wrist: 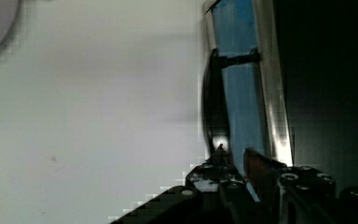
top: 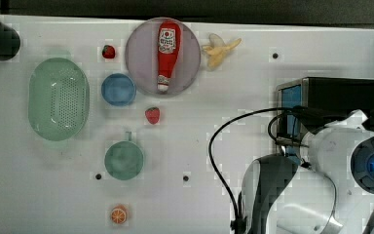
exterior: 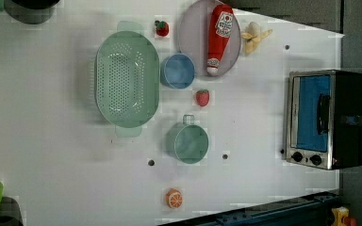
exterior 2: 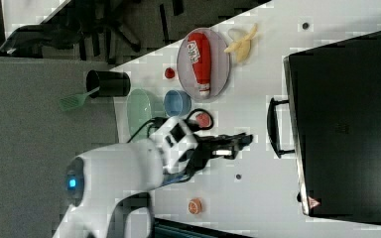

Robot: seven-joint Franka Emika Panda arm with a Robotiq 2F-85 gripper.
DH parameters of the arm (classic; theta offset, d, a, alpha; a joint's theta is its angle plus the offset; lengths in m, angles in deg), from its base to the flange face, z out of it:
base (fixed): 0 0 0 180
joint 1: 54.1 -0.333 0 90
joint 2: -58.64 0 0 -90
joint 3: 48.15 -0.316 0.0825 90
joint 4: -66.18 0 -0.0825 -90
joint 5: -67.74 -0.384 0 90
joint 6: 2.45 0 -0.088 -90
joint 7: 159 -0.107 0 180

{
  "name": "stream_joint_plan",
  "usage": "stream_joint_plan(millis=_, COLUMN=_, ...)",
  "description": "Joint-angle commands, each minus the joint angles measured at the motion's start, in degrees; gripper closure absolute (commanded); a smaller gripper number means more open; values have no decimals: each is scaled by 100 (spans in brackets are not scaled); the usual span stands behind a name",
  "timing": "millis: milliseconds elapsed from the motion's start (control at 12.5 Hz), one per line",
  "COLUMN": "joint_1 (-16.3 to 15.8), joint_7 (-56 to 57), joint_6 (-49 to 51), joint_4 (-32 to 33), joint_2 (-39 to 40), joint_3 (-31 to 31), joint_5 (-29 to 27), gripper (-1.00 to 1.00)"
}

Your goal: Flap open oven.

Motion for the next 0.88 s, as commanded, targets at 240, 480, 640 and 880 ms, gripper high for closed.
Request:
stream_joint_plan(millis=240, joint_1=9, joint_7=558, joint_6=-1015, joint_4=270, joint_2=521, joint_3=202, joint_5=204, gripper=65)
stream_joint_plan(millis=480, joint_1=44, joint_7=558, joint_6=-1686, joint_4=472, joint_2=827, joint_3=253, joint_5=204, gripper=65)
stream_joint_plan(millis=640, joint_1=39, joint_7=553, joint_6=-1830, joint_4=550, joint_2=981, joint_3=247, joint_5=203, gripper=65)
stream_joint_plan(millis=880, joint_1=-14, joint_7=508, joint_6=-1826, joint_4=563, joint_2=1029, joint_3=169, joint_5=208, gripper=65)
